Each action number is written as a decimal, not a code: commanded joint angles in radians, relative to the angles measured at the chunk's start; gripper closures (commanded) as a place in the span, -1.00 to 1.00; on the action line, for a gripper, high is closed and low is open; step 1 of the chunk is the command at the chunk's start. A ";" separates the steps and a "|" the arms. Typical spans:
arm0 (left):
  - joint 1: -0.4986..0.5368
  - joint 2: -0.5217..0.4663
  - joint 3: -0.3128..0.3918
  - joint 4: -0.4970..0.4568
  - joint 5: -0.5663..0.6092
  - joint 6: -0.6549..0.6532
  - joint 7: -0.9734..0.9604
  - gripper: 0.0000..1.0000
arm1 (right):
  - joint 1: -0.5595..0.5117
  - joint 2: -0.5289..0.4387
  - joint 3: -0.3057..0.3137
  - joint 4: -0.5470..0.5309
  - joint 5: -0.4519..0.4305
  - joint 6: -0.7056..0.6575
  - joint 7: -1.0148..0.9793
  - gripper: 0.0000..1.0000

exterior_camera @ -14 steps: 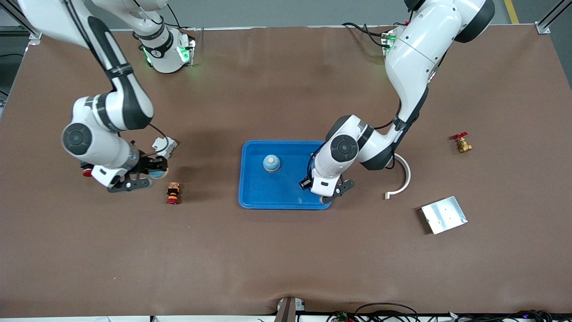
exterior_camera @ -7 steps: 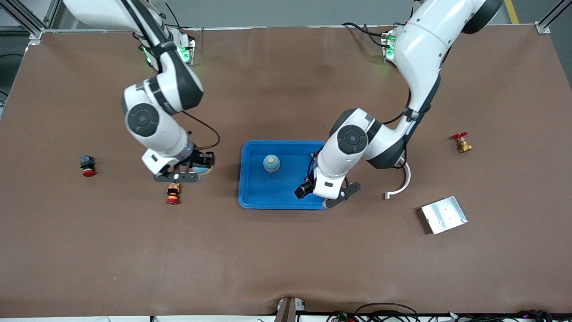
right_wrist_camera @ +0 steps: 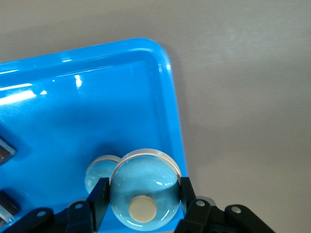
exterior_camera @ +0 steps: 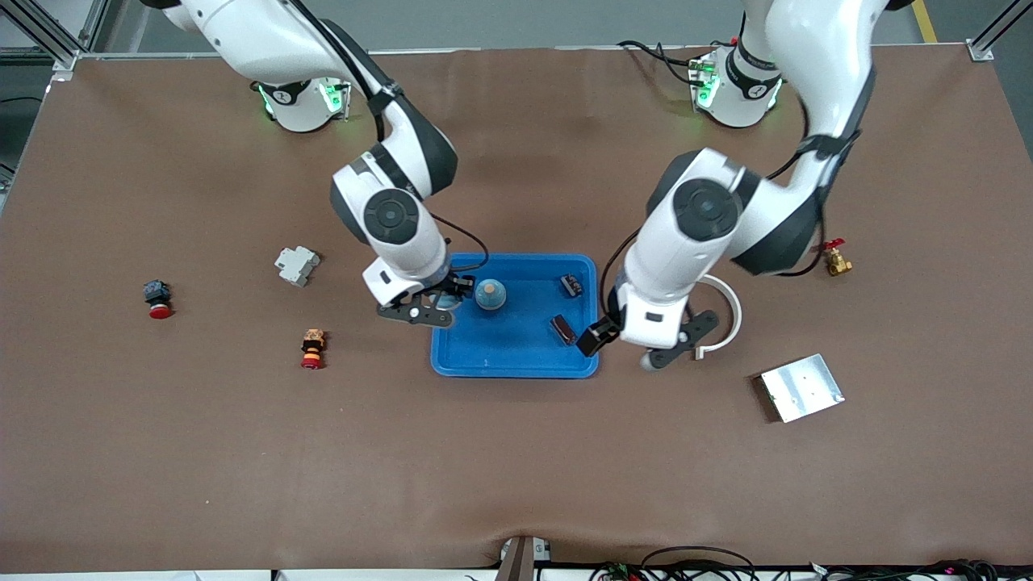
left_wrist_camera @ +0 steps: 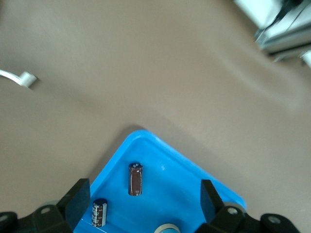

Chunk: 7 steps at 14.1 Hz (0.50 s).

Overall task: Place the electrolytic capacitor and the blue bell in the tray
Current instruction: 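Grasp the bell with the right gripper while the left gripper releases the capacitor, then place the bell in the tray with the right gripper while the left gripper withdraws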

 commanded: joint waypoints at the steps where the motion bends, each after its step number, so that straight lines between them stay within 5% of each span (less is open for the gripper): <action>1: 0.021 -0.109 0.002 -0.021 0.027 -0.071 -0.014 -1.00 | 0.032 0.073 -0.014 0.100 -0.018 -0.012 0.062 1.00; 7: 0.115 -0.244 0.002 -0.021 0.027 -0.265 0.092 -1.00 | 0.058 0.169 -0.014 0.165 -0.066 0.068 0.124 1.00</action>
